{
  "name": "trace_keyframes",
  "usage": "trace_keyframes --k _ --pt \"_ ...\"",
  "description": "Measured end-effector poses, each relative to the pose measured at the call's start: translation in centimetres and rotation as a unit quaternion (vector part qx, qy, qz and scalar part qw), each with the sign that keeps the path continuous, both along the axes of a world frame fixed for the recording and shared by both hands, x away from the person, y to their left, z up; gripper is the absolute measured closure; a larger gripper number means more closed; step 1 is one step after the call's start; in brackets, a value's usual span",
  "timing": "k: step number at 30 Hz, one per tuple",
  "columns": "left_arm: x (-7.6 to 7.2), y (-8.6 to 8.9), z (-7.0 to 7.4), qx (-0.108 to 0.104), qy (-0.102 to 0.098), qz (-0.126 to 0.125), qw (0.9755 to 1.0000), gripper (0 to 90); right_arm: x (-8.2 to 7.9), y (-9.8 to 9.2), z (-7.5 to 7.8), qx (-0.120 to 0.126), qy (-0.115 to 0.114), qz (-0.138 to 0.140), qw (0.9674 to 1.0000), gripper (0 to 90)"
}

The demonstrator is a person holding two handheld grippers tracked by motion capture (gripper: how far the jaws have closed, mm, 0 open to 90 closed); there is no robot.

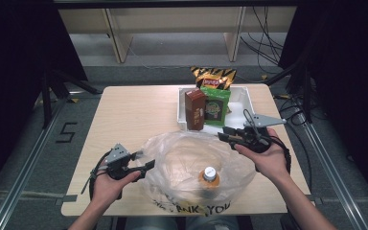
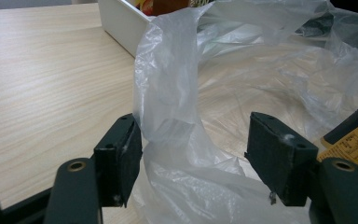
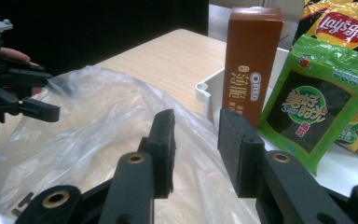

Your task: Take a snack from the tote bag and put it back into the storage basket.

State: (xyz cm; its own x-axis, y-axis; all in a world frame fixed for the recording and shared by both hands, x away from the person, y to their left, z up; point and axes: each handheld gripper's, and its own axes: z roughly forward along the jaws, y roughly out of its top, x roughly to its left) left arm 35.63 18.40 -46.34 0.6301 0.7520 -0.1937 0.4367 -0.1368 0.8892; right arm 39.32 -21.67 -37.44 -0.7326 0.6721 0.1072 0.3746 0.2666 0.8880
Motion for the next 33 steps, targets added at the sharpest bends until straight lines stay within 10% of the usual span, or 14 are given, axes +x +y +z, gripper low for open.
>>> trace_keyframes --k 33 --pt "-0.1 -0.2 0.1 0.003 -0.002 -0.002 1.0 35.2 -5.5 1.2 -1.0 0.039 0.024 0.105 0.9934 47.9"
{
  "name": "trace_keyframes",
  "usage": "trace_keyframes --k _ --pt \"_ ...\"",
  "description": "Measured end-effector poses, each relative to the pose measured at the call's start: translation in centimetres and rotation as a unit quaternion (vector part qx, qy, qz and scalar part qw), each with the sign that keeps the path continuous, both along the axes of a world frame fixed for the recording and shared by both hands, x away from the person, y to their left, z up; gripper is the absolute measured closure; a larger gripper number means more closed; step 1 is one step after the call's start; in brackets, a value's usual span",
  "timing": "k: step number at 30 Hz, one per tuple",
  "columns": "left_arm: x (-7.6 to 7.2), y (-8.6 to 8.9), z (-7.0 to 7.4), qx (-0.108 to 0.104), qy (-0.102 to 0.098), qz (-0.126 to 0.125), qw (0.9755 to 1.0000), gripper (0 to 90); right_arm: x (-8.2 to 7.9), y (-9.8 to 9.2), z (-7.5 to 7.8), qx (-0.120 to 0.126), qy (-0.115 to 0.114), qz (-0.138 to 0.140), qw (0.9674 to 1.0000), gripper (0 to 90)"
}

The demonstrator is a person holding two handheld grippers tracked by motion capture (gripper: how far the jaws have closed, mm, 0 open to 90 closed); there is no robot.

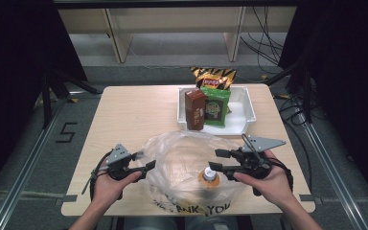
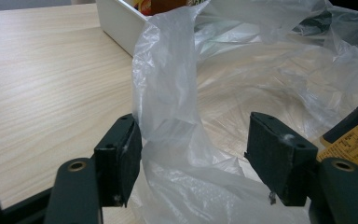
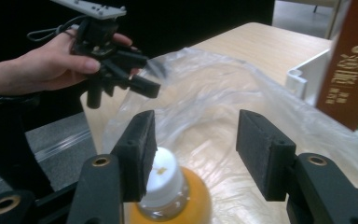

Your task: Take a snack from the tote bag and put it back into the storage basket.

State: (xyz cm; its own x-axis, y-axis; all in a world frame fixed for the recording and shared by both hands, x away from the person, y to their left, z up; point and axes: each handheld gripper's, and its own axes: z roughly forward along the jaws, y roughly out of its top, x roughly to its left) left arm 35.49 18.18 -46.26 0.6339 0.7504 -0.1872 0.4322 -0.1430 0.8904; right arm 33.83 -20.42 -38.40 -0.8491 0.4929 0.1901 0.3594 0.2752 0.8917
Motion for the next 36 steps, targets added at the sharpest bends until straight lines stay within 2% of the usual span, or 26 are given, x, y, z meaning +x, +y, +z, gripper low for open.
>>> trace_keyframes --k 1,2,3,7,11,18,19,20,21,23,25,26,29,30,32,36 --pt "0.0 0.0 0.0 0.001 -0.001 -0.002 1.0 35.2 0.0 0.2 -0.2 0.007 -0.005 0.014 0.9999 47.7" --pt "0.0 0.0 0.0 0.001 -0.002 -0.002 1.0 35.2 -0.2 0.3 -0.2 0.001 0.001 0.018 0.9998 47.6" --pt "0.0 -0.1 0.0 -0.002 0.003 0.002 1.0 35.2 -0.3 0.4 -0.2 -0.002 -0.004 0.018 0.9998 47.4" --pt "-0.1 -0.1 0.0 -0.002 0.003 0.001 1.0 35.2 -0.4 1.0 -0.5 0.002 -0.005 0.035 0.9994 46.5" --pt "-0.1 -0.1 0.0 -0.001 0.003 0.001 1.0 35.2 -0.6 1.2 -0.8 -0.011 0.003 0.033 0.9994 45.9" --pt "0.0 -0.1 0.0 0.0 0.0 -0.005 1.0 35.2 -0.8 1.6 -1.7 -0.013 0.019 0.043 0.9988 44.7" --pt "0.0 -0.1 0.0 0.0 0.0 -0.003 1.0 35.2 -0.8 1.5 -1.7 -0.027 0.011 0.036 0.9989 44.5" --pt "0.0 -0.2 0.0 0.002 0.0 -0.002 1.0 35.2 -1.0 1.6 -1.8 -0.026 0.014 0.033 0.999 44.4" --pt "0.0 -0.2 0.0 0.0 0.0 -0.003 1.0 35.2 -0.9 1.5 -1.9 -0.033 0.009 0.035 0.9988 44.3" --pt "-0.1 -0.2 0.0 0.002 0.0 -0.002 1.0 35.2 -0.9 1.6 -2.2 -0.033 0.02 0.036 0.9986 43.8" --pt "-0.1 -0.2 0.0 0.0 0.001 -0.002 1.0 35.2 -0.9 1.6 -2.5 -0.04 0.016 0.036 0.9984 43.1" --pt "0.0 -0.2 0.0 0.002 0.0 -0.003 1.0 35.2 -0.9 1.7 -2.6 -0.041 0.021 0.03 0.9985 43.0" --pt "0.0 -0.2 0.0 0.002 0.0 -0.003 1.0 35.2 -1.1 1.8 -3.0 -0.047 0.027 0.033 0.998 40.6" --pt "-0.1 -0.2 0.0 -0.001 0.002 -0.001 1.0 35.2 -1.0 1.8 -3.1 -0.047 0.021 0.031 0.9982 39.5" --pt "-0.1 -0.2 0.0 -0.001 0.003 -0.001 1.0 35.2 -1.1 1.9 -3.2 -0.047 0.027 0.033 0.998 38.2" --pt "-0.1 -0.3 0.0 0.001 0.002 -0.002 1.0 35.1 -1.0 1.9 -3.4 -0.044 0.022 0.035 0.9982 36.8"
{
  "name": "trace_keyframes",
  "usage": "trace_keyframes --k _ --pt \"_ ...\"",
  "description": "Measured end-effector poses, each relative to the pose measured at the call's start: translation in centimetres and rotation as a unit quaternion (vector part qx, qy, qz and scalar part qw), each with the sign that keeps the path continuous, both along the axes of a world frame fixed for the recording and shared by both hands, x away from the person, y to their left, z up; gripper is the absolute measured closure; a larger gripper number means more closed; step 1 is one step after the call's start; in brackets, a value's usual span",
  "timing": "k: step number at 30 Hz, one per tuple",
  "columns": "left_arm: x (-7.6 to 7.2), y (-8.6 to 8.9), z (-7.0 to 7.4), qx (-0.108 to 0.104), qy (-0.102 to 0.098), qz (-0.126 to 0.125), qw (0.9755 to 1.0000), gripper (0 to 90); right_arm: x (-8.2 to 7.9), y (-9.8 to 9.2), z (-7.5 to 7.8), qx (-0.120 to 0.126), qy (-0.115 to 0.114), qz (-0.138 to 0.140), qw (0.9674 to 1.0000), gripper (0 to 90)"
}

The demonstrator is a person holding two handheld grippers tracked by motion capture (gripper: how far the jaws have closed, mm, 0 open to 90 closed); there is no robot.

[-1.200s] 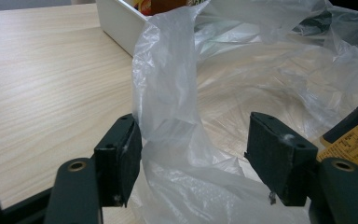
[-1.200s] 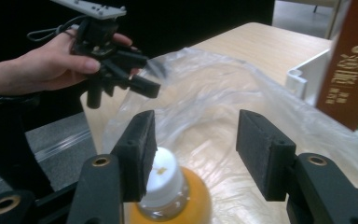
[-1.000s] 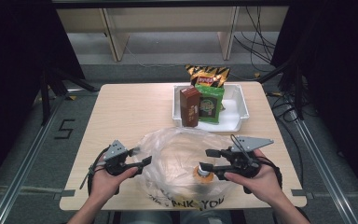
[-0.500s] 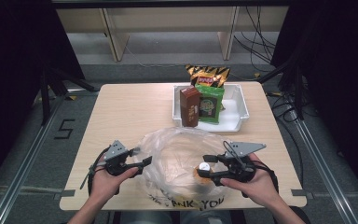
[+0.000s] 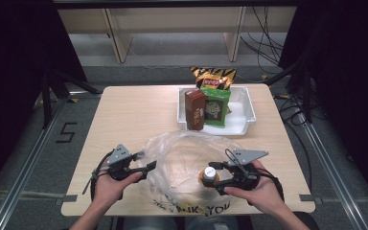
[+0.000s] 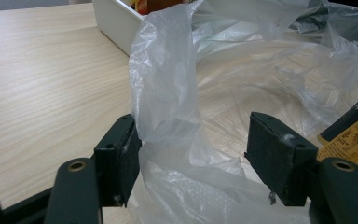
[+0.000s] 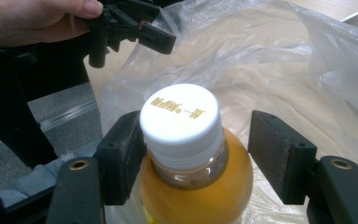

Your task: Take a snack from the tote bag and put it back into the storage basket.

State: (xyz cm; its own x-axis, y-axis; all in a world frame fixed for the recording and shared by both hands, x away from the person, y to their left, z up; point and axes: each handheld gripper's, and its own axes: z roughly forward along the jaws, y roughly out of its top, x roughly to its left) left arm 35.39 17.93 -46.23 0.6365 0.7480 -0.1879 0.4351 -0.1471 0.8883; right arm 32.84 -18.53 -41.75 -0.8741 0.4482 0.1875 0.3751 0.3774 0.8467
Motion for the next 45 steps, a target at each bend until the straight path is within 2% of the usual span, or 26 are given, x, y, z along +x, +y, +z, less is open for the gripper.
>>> trace_keyframes --k 2,3,5,7,8,10,12,15,16,23,30,33,35,36,37,38,39,42,44,45 --pt "-0.2 0.1 0.3 0.004 -0.003 0.005 1.0 34.6 0.1 0.1 -0.1 0.002 -0.006 -0.005 1.0 36.8" --pt "-0.2 0.2 0.6 0.008 -0.009 0.001 0.9999 34.0 0.0 0.1 0.0 0.002 -0.001 -0.005 1.0 36.8" --pt "-0.5 0.2 1.1 0.002 -0.014 0.004 0.9999 33.2 0.2 0.1 0.0 -0.002 -0.01 -0.002 0.9999 36.9" --pt "-0.7 0.4 1.7 0.003 -0.026 0.004 0.9996 32.5 0.1 0.1 0.1 0.0 0.004 -0.003 1.0 36.9" --pt "-0.8 0.5 2.0 0.0 -0.03 0.006 0.9995 32.2 0.0 0.1 0.1 0.005 0.003 -0.008 0.9999 36.8" --pt "-0.9 0.6 2.4 -0.004 -0.036 0.004 0.9993 31.7 0.2 0.1 0.2 0.015 0.002 0.0 0.9999 36.8" --pt "-1.1 0.6 2.9 -0.007 -0.042 0.005 0.9991 31.3 0.2 0.2 0.4 0.016 0.001 -0.008 0.9998 36.8" --pt "-1.5 0.5 3.6 -0.011 -0.05 0.001 0.9987 30.9 0.3 0.2 0.5 0.016 -0.003 -0.004 0.9999 36.8" --pt "-1.5 0.5 3.8 -0.012 -0.054 -0.004 0.9985 30.9 0.2 0.2 0.6 0.017 0.003 -0.007 0.9998 36.8" --pt "-2.6 -0.4 5.3 -0.025 -0.069 -0.027 0.9969 31.1 0.5 0.2 0.7 0.021 -0.005 -0.007 0.9997 36.8" --pt "-3.2 -0.9 6.3 -0.023 -0.083 -0.043 0.9953 31.3 0.5 0.1 0.7 0.023 -0.009 -0.013 0.9996 36.7" --pt "-3.3 -1.0 6.5 -0.028 -0.086 -0.046 0.9949 31.5 0.6 0.1 0.6 0.026 -0.001 -0.003 0.9997 36.4" --pt "-3.5 -0.9 6.7 -0.024 -0.086 -0.046 0.9949 32.0 0.6 0.1 0.6 0.028 -0.006 -0.01 0.9995 36.3" --pt "-3.5 -1.1 6.7 -0.031 -0.087 -0.05 0.9945 32.5 0.6 0.1 0.6 0.025 -0.007 -0.011 0.9996 36.2" --pt "-3.7 -1.2 6.7 -0.026 -0.084 -0.053 0.9947 33.2 0.6 0.1 0.6 0.025 -0.007 -0.012 0.9996 36.2" --pt "-3.7 -1.4 6.6 -0.031 -0.086 -0.065 0.9937 33.6 0.6 0.1 0.6 0.025 -0.005 -0.013 0.9996 36.2" --pt "-3.9 -1.7 6.6 -0.027 -0.08 -0.071 0.9939 33.8 0.5 0.1 0.6 0.026 -0.004 -0.013 0.9996 36.2" --pt "-4.2 -3.1 6.0 -0.032 -0.065 -0.106 0.9917 33.9 0.6 0.1 0.6 0.026 -0.005 -0.013 0.9995 36.2" --pt "-4.4 -4.0 5.6 -0.025 -0.054 -0.122 0.9907 33.9 0.6 0.1 0.6 0.027 -0.004 -0.014 0.9995 36.2" --pt "-4.5 -4.5 5.3 -0.023 -0.051 -0.134 0.9893 34.0 0.6 0.1 0.7 0.027 -0.004 -0.015 0.9995 36.2"
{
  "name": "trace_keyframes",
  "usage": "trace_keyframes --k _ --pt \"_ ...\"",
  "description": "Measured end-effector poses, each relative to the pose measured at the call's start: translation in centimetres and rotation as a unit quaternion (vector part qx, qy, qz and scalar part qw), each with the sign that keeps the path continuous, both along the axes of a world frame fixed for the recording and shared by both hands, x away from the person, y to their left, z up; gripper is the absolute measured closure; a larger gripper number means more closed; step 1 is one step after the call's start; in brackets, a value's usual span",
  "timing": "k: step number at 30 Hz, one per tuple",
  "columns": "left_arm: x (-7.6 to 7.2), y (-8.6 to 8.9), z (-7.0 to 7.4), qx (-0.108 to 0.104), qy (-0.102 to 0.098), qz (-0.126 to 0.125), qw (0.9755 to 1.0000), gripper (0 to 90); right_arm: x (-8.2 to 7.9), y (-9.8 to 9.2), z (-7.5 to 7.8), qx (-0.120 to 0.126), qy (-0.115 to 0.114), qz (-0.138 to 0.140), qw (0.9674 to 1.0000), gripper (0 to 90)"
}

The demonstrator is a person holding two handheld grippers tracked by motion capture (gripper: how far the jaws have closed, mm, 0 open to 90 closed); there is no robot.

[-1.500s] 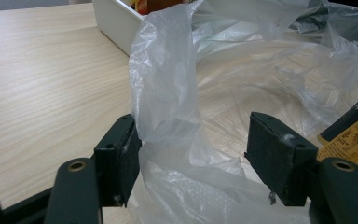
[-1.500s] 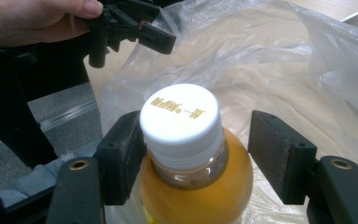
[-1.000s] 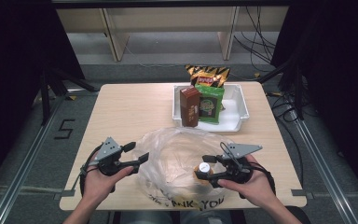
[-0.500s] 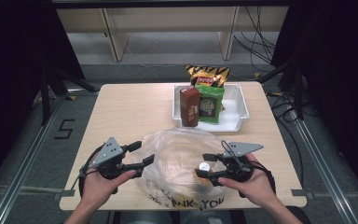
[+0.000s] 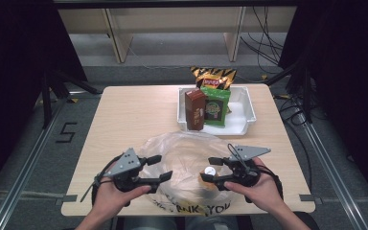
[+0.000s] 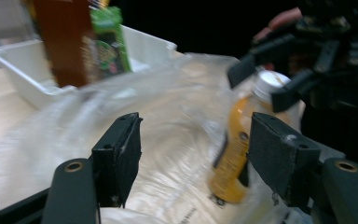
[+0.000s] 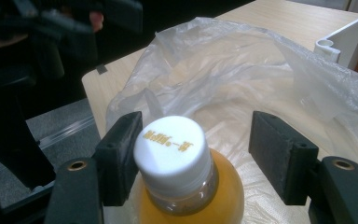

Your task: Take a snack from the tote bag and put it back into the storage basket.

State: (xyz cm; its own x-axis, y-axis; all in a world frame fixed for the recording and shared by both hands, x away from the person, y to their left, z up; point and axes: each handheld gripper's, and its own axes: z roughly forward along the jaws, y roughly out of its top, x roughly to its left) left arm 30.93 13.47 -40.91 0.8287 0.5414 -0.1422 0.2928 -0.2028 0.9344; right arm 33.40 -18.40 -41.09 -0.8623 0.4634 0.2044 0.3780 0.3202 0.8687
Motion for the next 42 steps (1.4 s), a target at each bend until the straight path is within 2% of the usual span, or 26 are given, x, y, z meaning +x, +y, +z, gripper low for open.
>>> trace_keyframes --k 4,5,10,12,14,15,19,23,24,25,26,27,29,30,31,32,33,34,35,36,37,38,39,41,42 --pt "-0.4 -1.7 -0.9 0.011 0.014 -0.035 0.9992 34.6 0.0 0.0 0.0 0.003 0.0 -0.001 1.0 36.3" --pt "-0.4 -2.1 -1.1 0.016 0.013 -0.046 0.9987 35.1 0.1 0.0 0.0 0.004 0.003 0.009 0.9999 36.3" --pt "-1.0 -3.8 -2.3 0.037 0.02 -0.079 0.996 40.5 0.1 0.1 0.0 0.005 0.002 0.005 1.0 36.7" --pt "-1.0 -4.1 -2.7 0.045 0.02 -0.09 0.9947 45.0 0.0 0.1 0.0 0.01 0.001 0.0 1.0 36.8" --pt "-0.9 -4.3 -3.1 0.061 0.007 -0.099 0.9932 51.3 0.0 0.1 0.0 0.01 0.0 0.001 0.9999 37.1" --pt "-0.9 -4.3 -3.4 0.063 0.015 -0.097 0.9933 55.1 0.0 0.1 0.0 0.011 0.0 0.001 0.9999 37.1" --pt "-0.7 -4.5 -4.2 0.071 0.027 -0.111 0.9909 68.3 0.0 0.1 0.0 0.009 0.003 0.001 1.0 37.3" --pt "-0.8 -4.7 -4.9 0.09 0.041 -0.125 0.9872 75.7 0.0 0.1 0.0 0.014 0.005 0.001 0.9999 37.3" --pt "-0.8 -4.7 -5.0 0.105 0.043 -0.126 0.9854 76.8 0.0 0.1 -0.1 0.014 0.005 0.0 0.9999 37.3" --pt "-0.9 -4.9 -5.2 0.106 0.049 -0.13 0.9846 77.3 0.0 0.0 0.0 0.01 0.003 -0.006 0.9999 37.3" --pt "-1.0 -5.0 -5.4 0.109 0.047 -0.136 0.9834 77.5 0.1 0.1 -0.1 0.015 0.002 -0.001 0.9999 37.3" --pt "-1.0 -5.2 -5.6 0.114 0.051 -0.144 0.9816 77.5 0.1 0.0 0.0 0.008 0.006 0.006 0.9999 37.3" --pt "-1.1 -5.3 -6.0 0.129 0.054 -0.155 0.9779 77.5 0.1 0.0 -0.1 0.012 0.007 0.005 0.9999 37.3" --pt "-1.2 -5.5 -6.3 0.128 0.058 -0.154 0.978 77.5 0.0 0.0 0.0 0.008 0.011 0.008 0.9999 37.3" --pt "-1.2 -5.5 -6.4 0.136 0.059 -0.157 0.9763 77.5 0.0 0.0 -0.2 0.009 0.003 0.006 0.9999 37.4" --pt "-1.1 -5.5 -6.6 0.144 0.062 -0.159 0.9747 77.4 0.0 0.0 -0.2 0.0 0.0 0.006 1.0 37.3" --pt "-1.2 -5.7 -6.8 0.137 0.07 -0.163 0.9745 77.4 -0.1 0.0 -0.3 -0.001 0.001 0.0 1.0 37.3" --pt "-1.2 -5.6 -6.9 0.145 0.067 -0.159 0.9743 77.3 -0.1 0.1 -0.4 0.001 0.005 0.011 0.9999 37.3" --pt "-1.1 -5.6 -6.9 0.145 0.064 -0.163 0.9738 77.2 -0.2 0.0 -0.4 -0.005 0.007 0.004 1.0 37.2" --pt "-1.1 -5.6 -7.0 0.144 0.071 -0.158 0.9743 77.0 -0.2 0.0 -0.6 -0.008 0.006 0.007 0.9999 37.2" --pt "-1.0 -5.6 -7.0 0.147 0.066 -0.159 0.974 76.9 -0.3 0.0 -0.6 -0.007 0.013 0.007 0.9999 37.0" --pt "-1.1 -5.5 -7.0 0.149 0.067 -0.157 0.9741 76.8 -0.4 0.2 -0.8 -0.006 0.015 -0.003 0.9999 36.8" --pt "-1.1 -5.5 -6.9 0.148 0.066 -0.156 0.9743 76.6 -0.3 0.1 -0.8 -0.013 0.011 0.008 0.9998 36.8" --pt "-1.1 -5.5 -6.9 0.148 0.066 -0.156 0.9743 76.5 -0.3 0.2 -1.0 -0.009 0.015 0.012 0.9998 36.6" --pt "-1.1 -5.6 -7.0 0.148 0.067 -0.157 0.9742 76.4 -0.4 0.2 -1.0 -0.019 0.01 0.009 0.9997 36.5"
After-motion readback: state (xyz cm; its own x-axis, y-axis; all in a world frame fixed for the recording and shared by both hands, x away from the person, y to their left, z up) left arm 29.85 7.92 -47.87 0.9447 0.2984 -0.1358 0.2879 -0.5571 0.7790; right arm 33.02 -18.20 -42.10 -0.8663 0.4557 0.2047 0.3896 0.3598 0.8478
